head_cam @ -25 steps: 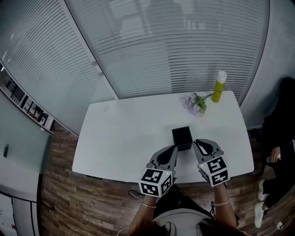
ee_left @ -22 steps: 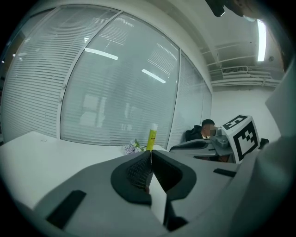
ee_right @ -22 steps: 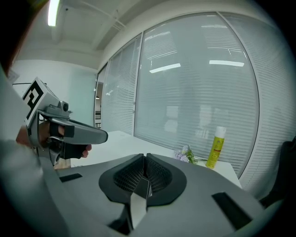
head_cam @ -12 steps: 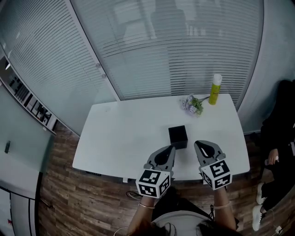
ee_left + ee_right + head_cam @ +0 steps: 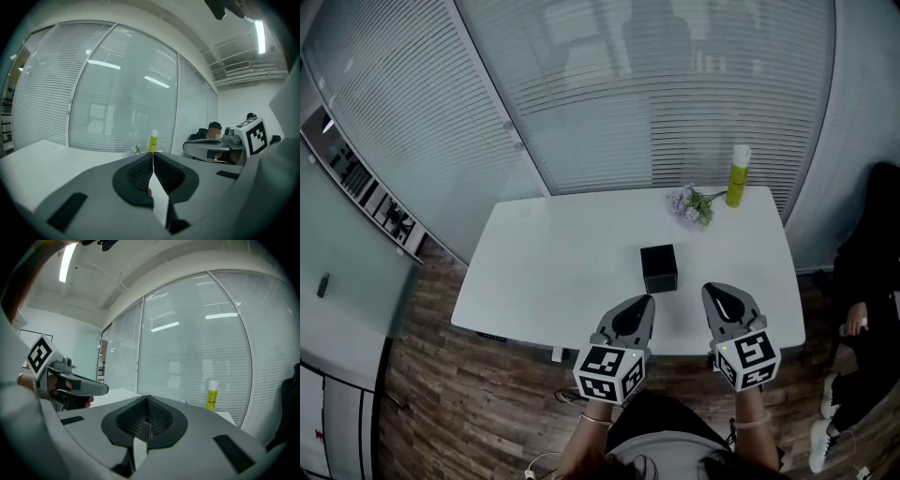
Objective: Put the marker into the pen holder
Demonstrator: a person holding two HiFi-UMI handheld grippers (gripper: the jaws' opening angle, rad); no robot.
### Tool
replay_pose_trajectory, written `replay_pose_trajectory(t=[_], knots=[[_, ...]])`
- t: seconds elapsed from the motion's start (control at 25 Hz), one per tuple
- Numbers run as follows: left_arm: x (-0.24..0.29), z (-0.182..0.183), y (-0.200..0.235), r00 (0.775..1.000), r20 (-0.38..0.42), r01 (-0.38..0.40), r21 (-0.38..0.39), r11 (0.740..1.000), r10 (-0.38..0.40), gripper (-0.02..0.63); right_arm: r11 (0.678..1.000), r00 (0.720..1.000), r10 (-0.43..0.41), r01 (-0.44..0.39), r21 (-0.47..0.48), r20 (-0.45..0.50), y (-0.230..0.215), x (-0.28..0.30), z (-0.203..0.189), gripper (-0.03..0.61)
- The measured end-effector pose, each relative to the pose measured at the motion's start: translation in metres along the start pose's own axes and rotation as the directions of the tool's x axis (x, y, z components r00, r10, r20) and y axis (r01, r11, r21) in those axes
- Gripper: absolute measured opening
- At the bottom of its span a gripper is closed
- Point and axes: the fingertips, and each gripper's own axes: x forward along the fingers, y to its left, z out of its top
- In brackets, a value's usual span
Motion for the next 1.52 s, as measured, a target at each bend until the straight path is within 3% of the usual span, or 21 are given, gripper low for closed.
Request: replay_pose_trajectory(t=[0.68,1.52], knots=[[-0.038,0.004,-0.012,0.999,0.017,0.046,0.046,0.998,-0.047,0.021,0.998,0.998,-0.051,0.052,-0.022,0.023,0.035,-0.026,0.012,0.028],[-0.101,0.007,-0.022,0.995,0.066,0.070,0.041,0.997,-0.073,0.021,0.991,0.993,-0.110,0.113,-0.068,0.046,0.089,-0.077,0.031,0.028]])
